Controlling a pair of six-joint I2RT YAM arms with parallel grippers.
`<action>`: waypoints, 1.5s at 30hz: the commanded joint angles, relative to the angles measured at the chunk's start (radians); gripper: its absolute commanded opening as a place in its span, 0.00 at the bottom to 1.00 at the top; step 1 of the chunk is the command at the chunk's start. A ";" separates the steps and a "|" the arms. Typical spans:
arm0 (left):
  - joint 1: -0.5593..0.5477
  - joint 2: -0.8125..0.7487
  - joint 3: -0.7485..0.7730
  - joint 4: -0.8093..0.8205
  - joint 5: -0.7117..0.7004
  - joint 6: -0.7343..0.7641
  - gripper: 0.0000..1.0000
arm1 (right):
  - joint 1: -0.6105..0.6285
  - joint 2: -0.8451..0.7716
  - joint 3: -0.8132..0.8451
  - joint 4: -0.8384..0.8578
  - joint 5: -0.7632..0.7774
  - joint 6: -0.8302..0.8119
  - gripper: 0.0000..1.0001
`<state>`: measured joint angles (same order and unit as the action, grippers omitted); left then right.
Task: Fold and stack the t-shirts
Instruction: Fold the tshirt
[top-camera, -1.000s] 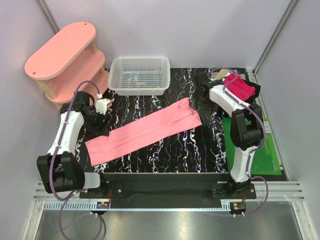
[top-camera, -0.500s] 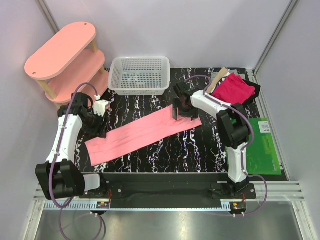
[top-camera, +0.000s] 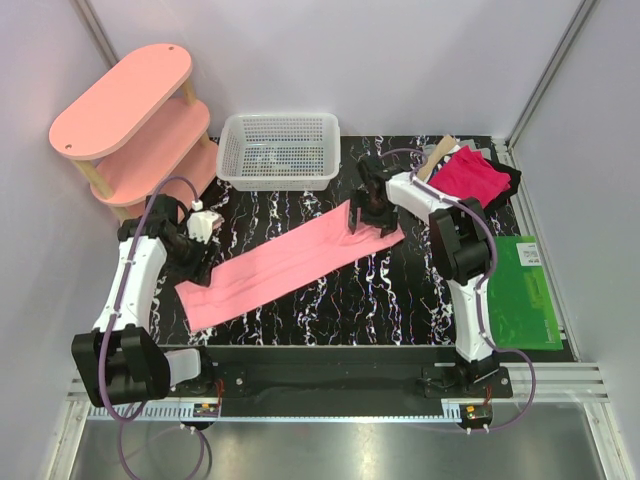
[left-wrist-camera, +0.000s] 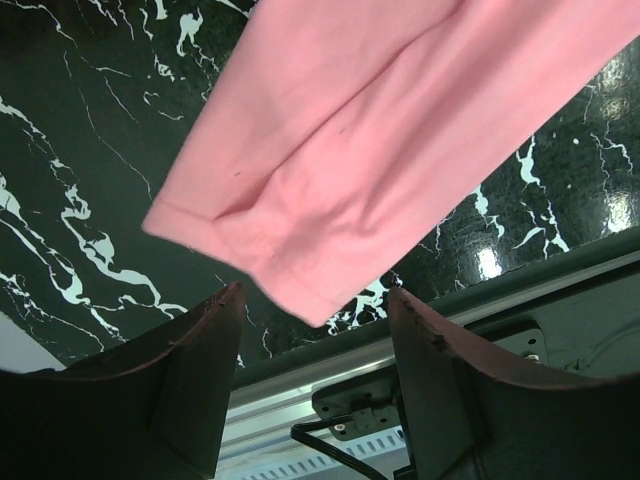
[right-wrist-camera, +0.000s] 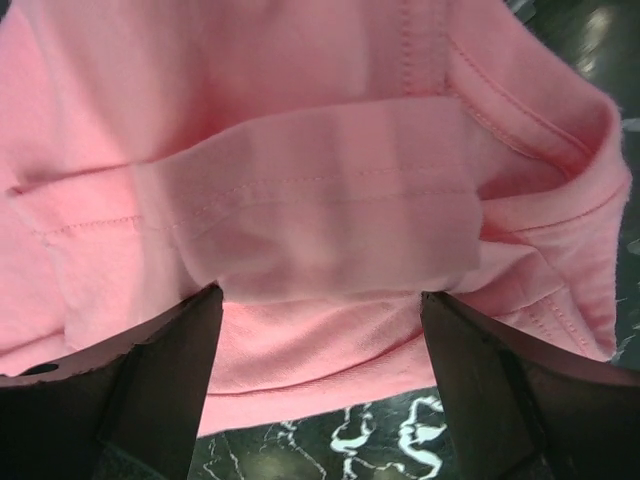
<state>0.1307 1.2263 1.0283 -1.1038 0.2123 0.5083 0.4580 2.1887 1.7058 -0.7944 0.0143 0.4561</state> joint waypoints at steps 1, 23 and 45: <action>0.004 -0.005 0.009 0.028 -0.031 0.018 0.64 | -0.094 0.109 0.080 -0.025 0.045 -0.037 0.89; 0.004 -0.056 -0.034 0.032 -0.007 -0.004 0.64 | -0.193 0.450 0.994 -0.356 0.348 -0.177 1.00; 0.429 -0.034 0.022 0.176 0.120 -0.039 0.65 | 0.695 -0.073 0.359 -0.281 0.581 -0.241 1.00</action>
<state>0.4614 1.1694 1.0050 -0.9726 0.2218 0.4599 1.0439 2.1159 2.1696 -1.0763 0.4713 0.2142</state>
